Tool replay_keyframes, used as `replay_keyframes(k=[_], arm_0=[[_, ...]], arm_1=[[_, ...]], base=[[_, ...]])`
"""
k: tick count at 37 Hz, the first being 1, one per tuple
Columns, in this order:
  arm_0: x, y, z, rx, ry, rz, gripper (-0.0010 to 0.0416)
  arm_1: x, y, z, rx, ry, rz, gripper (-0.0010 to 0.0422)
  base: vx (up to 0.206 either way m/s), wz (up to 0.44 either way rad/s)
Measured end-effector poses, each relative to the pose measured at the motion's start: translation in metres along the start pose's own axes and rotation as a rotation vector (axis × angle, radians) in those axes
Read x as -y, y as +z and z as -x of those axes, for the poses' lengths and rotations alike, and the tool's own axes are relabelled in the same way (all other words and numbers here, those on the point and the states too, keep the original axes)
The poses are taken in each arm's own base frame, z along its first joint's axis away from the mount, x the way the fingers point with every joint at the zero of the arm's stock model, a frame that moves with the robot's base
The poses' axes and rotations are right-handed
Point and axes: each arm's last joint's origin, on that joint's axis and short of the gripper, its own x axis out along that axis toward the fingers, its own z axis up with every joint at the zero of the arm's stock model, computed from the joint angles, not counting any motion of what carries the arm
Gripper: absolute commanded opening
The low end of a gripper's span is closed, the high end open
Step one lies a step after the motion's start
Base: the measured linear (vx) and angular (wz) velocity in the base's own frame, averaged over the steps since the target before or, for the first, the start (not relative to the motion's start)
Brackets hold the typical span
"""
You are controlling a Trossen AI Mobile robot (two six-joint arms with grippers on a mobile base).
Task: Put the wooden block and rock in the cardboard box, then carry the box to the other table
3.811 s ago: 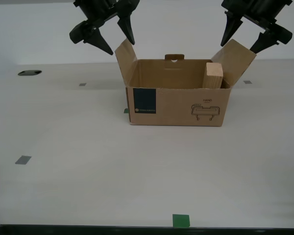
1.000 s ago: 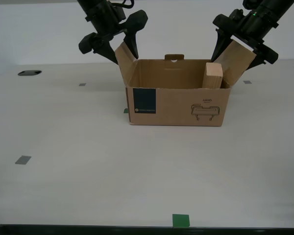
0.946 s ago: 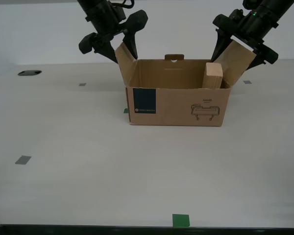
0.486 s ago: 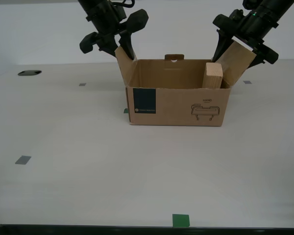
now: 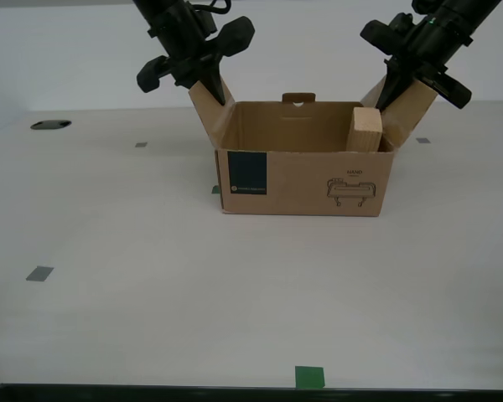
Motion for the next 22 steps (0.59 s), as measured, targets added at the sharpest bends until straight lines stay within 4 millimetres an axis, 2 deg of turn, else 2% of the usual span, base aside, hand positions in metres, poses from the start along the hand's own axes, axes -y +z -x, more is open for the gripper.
replay_keyframes(k=[22], arm_0=[[0.0000,-0.0001,0.0000,-0.001,0.001,-0.004,-0.0001]], arm_1=[[0.0003,0.0009,-0.0003,0.010,-0.003,0.004,-0.0002]], base=[[0.000,0.000]])
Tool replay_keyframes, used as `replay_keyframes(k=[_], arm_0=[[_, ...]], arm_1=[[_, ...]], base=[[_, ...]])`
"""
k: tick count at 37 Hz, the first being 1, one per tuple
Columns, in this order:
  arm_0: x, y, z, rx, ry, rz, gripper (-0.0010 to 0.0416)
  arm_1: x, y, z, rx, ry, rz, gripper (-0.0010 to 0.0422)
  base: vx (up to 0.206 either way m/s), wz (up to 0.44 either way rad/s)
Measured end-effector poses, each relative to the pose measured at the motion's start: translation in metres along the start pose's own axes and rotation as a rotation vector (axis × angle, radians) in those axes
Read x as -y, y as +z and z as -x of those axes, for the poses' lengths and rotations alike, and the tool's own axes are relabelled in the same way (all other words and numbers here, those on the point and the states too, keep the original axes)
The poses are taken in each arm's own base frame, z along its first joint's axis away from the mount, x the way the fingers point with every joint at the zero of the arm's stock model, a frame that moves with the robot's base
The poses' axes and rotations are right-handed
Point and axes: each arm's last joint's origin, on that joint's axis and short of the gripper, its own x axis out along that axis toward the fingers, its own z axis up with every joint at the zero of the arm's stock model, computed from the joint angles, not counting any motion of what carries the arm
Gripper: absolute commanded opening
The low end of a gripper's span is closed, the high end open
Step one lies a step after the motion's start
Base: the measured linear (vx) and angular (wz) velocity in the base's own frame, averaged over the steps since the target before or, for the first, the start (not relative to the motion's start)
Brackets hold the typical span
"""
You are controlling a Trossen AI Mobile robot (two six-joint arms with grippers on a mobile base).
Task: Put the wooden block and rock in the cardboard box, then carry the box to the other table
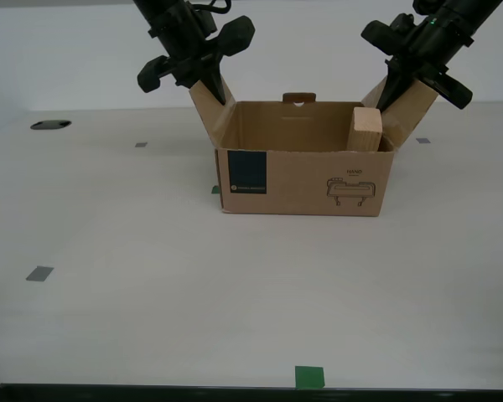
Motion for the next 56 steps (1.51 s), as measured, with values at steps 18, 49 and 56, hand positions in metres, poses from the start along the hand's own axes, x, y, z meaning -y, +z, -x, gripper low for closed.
replay_keyframes(k=[18,49,56], arm_0=[[-0.021,-0.008,0.034,0.064,-0.006,0.036,-0.0001],[-0.055,-0.087,0.096,0.210,0.011,0.115,-0.0001],[-0.058,-0.099,0.104,0.239,0.011,0.136,-0.0001]], arm_1=[[0.009,0.001,0.015,0.032,-0.046,-0.062,-0.0002],[0.037,-0.068,0.084,0.236,-0.151,-0.145,-0.0002],[0.051,-0.082,0.072,0.256,-0.185,-0.164,-0.0002]], base=[[-0.002,-0.001],[-0.024,-0.012],[-0.046,-0.028]])
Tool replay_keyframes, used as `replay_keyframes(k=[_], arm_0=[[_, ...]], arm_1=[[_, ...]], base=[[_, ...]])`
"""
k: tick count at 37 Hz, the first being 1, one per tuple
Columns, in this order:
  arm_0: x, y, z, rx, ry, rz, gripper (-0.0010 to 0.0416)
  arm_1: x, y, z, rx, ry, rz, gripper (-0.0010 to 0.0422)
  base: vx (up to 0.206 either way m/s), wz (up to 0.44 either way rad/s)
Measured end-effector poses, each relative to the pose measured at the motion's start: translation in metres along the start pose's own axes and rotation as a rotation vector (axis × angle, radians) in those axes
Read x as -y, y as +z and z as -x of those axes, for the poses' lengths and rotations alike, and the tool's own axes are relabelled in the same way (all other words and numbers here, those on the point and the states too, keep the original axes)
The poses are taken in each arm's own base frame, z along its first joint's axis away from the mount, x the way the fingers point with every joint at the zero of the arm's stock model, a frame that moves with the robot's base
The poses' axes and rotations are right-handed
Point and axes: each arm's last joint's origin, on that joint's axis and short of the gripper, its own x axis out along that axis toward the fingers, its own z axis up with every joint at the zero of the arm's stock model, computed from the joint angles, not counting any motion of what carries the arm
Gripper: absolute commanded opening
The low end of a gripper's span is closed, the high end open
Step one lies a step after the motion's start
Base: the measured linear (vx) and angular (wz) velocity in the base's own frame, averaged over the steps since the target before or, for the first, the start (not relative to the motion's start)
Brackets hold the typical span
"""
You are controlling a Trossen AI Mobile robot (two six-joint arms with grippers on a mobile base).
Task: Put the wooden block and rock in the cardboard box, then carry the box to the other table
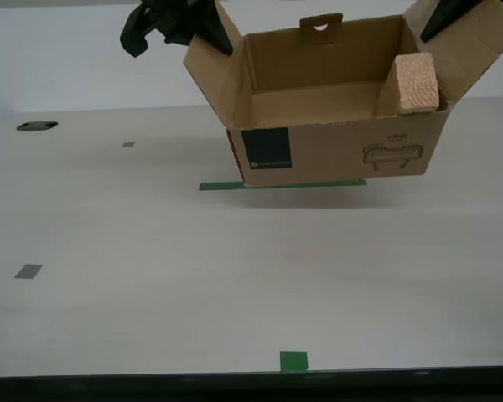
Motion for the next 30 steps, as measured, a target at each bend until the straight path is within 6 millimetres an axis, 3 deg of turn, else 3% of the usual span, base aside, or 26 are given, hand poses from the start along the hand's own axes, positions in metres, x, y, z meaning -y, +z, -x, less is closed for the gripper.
replay_keyframes(k=[6,30], arm_0=[[-0.001,0.000,0.003,0.017,-0.008,0.031,-0.0001],[-0.002,0.001,0.002,0.023,-0.007,0.034,-0.0001]], arm_1=[[0.007,-0.009,-0.001,0.053,-0.023,0.029,-0.0002],[0.017,-0.003,0.021,0.163,-0.002,0.118,0.0000]], base=[[-0.062,-0.042],[-0.108,-0.044]])
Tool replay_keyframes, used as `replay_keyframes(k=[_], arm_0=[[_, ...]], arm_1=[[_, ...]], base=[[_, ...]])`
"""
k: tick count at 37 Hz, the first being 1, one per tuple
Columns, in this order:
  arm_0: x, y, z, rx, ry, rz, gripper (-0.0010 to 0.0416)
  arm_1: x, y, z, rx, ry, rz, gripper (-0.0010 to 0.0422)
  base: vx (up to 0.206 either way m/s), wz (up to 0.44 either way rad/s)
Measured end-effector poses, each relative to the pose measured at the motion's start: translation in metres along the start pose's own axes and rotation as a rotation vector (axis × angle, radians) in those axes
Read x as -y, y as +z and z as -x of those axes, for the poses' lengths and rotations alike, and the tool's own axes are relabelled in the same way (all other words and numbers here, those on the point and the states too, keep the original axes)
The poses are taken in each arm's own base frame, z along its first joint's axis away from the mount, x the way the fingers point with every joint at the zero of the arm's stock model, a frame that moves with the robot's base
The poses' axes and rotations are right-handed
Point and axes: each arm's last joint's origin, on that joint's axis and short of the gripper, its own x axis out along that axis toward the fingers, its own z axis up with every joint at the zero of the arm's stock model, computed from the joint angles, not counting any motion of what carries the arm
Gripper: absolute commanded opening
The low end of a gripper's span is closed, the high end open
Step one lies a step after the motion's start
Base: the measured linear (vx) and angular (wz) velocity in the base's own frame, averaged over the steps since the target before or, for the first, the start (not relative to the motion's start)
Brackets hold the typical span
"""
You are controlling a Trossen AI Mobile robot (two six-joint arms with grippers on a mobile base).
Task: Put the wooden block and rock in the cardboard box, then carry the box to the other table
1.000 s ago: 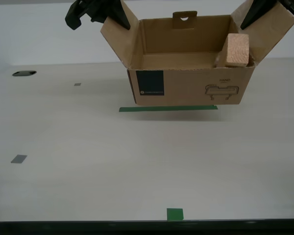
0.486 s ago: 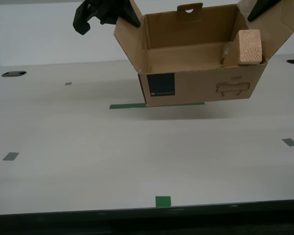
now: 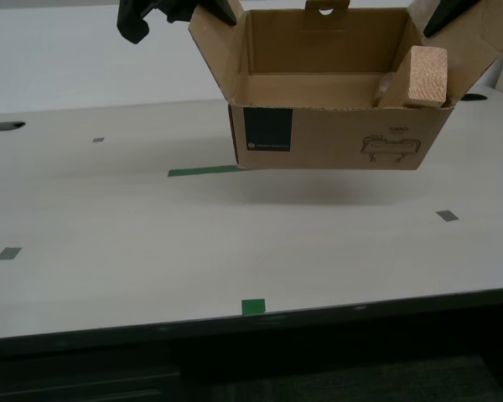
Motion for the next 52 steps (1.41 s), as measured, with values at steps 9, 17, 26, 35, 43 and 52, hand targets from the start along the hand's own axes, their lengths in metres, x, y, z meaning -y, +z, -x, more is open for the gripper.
replay_keyframes(k=[9,17,26,35,43,52], arm_0=[[-0.002,-0.001,-0.001,-0.011,0.002,0.000,-0.0001],[-0.003,0.000,-0.002,-0.002,0.005,-0.001,-0.0001],[-0.004,0.005,-0.001,0.038,0.010,-0.005,-0.0001],[-0.006,0.009,0.001,0.051,0.013,-0.034,-0.0001],[-0.005,0.007,0.000,0.042,0.012,-0.070,-0.0001],[-0.005,0.007,0.000,0.040,0.012,-0.073,-0.0001]], arm_1=[[0.001,0.000,0.002,0.003,-0.002,0.013,-0.0001],[0.002,0.001,0.005,0.010,-0.006,0.008,-0.0001],[0.002,0.002,0.005,0.019,-0.008,-0.005,-0.0001],[0.002,0.003,0.006,0.027,-0.011,-0.009,-0.0001],[0.002,0.002,0.005,0.018,-0.008,0.019,-0.0001],[0.002,0.001,0.005,0.009,-0.005,0.043,-0.0001]], base=[[-0.129,0.011],[-0.141,0.087],[-0.194,0.107],[-0.203,0.081],[-0.166,0.088],[-0.131,0.156]])
